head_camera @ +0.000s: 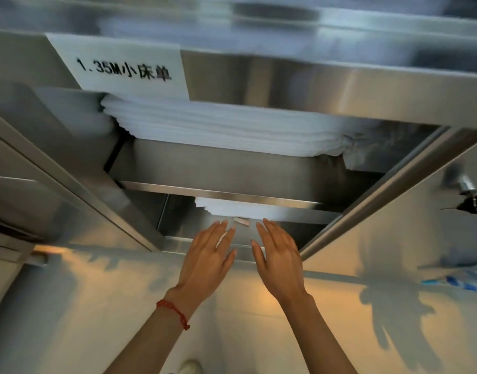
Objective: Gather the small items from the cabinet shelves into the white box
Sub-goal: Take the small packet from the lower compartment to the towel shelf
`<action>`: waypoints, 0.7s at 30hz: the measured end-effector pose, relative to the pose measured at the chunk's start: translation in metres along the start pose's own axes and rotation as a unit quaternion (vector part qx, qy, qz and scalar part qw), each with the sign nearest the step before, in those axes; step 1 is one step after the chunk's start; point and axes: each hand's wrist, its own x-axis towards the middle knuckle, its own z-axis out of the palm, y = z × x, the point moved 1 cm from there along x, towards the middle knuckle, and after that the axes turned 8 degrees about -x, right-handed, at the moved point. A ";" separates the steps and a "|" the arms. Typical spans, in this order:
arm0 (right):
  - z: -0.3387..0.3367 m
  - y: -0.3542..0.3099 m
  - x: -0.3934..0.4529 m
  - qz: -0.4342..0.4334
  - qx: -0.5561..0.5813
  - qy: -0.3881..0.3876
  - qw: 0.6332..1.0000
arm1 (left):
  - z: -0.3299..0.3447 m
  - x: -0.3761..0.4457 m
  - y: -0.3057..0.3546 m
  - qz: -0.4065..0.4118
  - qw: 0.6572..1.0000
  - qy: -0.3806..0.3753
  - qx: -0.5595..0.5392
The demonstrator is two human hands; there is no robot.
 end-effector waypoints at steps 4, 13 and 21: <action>0.043 0.005 0.001 -0.014 -0.022 0.037 0.999 | 0.033 0.016 -0.021 0.012 0.999 0.001 0.035; 0.135 0.027 0.003 -0.017 -0.022 0.031 0.999 | 0.115 0.054 -0.074 0.069 0.987 0.136 0.041; 0.210 0.050 0.014 0.012 0.011 0.010 1.000 | 0.194 0.094 -0.110 0.110 0.976 0.181 0.046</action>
